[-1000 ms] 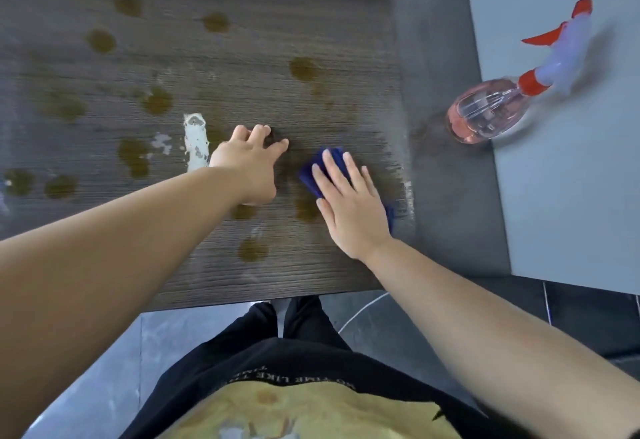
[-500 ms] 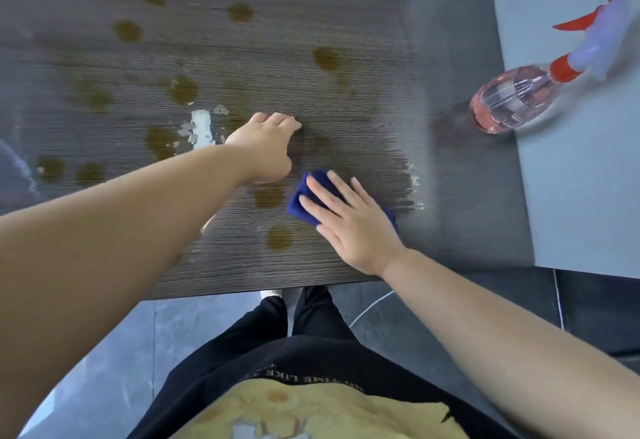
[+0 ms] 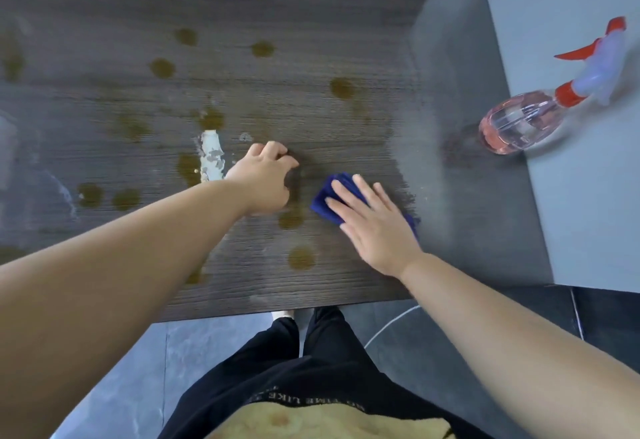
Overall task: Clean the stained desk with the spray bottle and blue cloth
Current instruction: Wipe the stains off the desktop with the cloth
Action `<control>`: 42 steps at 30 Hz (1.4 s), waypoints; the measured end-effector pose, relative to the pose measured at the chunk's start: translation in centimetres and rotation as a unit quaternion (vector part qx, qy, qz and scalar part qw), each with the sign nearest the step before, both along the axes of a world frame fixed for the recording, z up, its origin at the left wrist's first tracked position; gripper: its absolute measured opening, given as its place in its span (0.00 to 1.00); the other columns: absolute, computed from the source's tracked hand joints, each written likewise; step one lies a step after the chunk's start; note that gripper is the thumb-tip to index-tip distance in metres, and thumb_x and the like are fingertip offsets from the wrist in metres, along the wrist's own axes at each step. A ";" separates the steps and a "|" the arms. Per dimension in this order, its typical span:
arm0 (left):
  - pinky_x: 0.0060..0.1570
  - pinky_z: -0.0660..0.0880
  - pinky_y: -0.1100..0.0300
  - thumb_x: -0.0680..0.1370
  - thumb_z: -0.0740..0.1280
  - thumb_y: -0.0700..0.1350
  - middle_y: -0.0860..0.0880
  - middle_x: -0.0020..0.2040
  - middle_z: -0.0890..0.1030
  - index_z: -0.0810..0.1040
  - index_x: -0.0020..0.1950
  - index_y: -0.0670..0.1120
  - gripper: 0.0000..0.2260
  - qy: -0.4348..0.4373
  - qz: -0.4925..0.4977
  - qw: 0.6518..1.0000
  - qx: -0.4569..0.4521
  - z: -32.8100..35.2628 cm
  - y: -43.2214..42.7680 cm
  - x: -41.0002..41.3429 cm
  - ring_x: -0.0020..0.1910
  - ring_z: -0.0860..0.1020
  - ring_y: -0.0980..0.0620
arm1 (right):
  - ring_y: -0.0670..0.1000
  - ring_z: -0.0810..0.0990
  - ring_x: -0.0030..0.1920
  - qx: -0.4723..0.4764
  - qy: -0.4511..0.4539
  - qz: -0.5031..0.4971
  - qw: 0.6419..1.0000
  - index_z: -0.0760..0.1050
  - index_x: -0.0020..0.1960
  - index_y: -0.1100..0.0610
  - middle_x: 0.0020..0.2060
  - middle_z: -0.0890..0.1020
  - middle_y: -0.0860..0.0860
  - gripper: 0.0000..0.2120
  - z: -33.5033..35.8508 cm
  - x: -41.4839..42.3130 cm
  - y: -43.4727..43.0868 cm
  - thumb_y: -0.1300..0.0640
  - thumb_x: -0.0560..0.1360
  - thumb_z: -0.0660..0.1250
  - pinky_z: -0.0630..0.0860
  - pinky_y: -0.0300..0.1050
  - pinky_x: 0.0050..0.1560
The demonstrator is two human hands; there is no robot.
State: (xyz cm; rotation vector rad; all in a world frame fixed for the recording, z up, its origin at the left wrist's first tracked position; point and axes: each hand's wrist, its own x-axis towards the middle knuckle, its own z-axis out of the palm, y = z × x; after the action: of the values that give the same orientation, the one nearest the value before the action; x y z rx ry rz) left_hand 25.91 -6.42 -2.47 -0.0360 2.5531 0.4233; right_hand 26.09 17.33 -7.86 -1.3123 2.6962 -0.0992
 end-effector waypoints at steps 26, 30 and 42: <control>0.70 0.57 0.50 0.73 0.66 0.61 0.48 0.75 0.52 0.56 0.76 0.52 0.36 0.023 0.009 0.998 -0.060 0.8 0.2 -5.6 0.74 0.49 0.45 | 0.59 0.58 0.74 0.033 -0.016 -0.063 0.997 0.60 0.74 0.57 0.75 0.61 0.53 0.26 0.4 -5.3 -2.3 0.51 0.78 0.47 0.56 0.56 0.71; 0.71 0.57 0.49 0.66 0.70 0.66 0.47 0.75 0.51 0.51 0.77 0.53 0.46 -0.018 0.011 0.997 -0.078 0.5 -0.3 -6.2 0.74 0.49 0.43 | 0.59 0.58 0.74 0.039 -0.026 -0.085 0.995 0.61 0.74 0.56 0.75 0.61 0.53 0.25 0.9 -9.2 2.1 0.53 0.78 0.49 0.60 0.61 0.71; 0.70 0.59 0.50 0.63 0.72 0.67 0.47 0.76 0.49 0.48 0.77 0.54 0.51 -0.042 0.001 0.991 -0.130 0.1 0.2 -6.6 0.73 0.52 0.43 | 0.58 0.57 0.74 0.012 -0.028 0.002 1.000 0.61 0.74 0.55 0.75 0.60 0.52 0.24 0.4 -12.6 -2.9 0.52 0.79 0.49 0.55 0.56 0.72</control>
State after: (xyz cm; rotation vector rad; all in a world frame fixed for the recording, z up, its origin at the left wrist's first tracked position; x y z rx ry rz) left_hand 19.29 -6.21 -2.33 -0.1488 2.5078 0.0849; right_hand 13.47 14.47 -7.47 -1.2886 2.6407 -0.1009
